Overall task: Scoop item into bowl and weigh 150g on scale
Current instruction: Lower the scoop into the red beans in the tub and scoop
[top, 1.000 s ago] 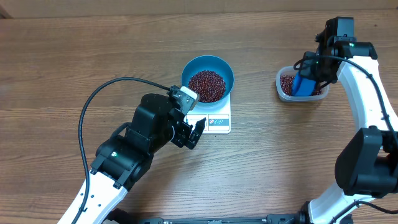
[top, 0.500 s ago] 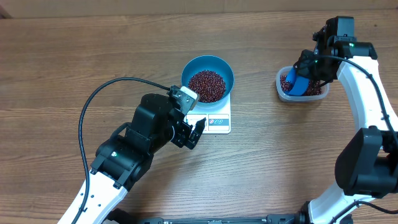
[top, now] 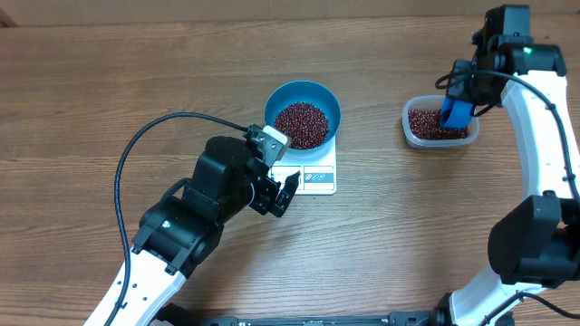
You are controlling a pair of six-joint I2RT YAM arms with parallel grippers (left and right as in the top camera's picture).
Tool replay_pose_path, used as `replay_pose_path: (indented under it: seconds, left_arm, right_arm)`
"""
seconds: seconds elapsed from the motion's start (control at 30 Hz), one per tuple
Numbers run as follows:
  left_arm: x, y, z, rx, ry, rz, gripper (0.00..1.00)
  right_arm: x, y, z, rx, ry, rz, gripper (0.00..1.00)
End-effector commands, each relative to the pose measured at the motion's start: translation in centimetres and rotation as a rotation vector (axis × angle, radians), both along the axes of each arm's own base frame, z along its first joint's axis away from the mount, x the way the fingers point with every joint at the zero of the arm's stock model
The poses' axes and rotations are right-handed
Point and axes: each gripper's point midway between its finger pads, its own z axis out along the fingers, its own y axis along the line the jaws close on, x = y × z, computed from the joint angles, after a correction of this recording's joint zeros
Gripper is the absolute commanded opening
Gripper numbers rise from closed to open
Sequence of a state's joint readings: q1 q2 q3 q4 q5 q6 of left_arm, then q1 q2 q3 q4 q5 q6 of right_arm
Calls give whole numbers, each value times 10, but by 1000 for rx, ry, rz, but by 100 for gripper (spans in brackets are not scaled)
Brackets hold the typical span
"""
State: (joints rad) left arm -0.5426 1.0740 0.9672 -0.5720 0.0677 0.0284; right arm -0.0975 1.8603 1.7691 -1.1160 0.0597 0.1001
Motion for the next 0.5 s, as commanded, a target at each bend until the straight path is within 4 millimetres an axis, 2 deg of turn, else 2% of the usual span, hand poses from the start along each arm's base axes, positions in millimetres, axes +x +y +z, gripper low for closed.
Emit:
replay_pose_path:
  seconds: [0.0,0.1,0.33,0.47]
  left_arm:
    - [0,1,-4,1,11,5,99]
    - [0,1,-4,0,11,6,100]
    - [0,1,-4,0,10,5,99]
    - [0,1,-4,0,10,5,100]
  right_arm:
    - [8,-5,22,-31,-45,11,4]
    - [6,-5,29,-31,-44,13,4]
    - [2,-9,30,-62,-25,26,4]
    - [0,0,28,-19,-15,41,4]
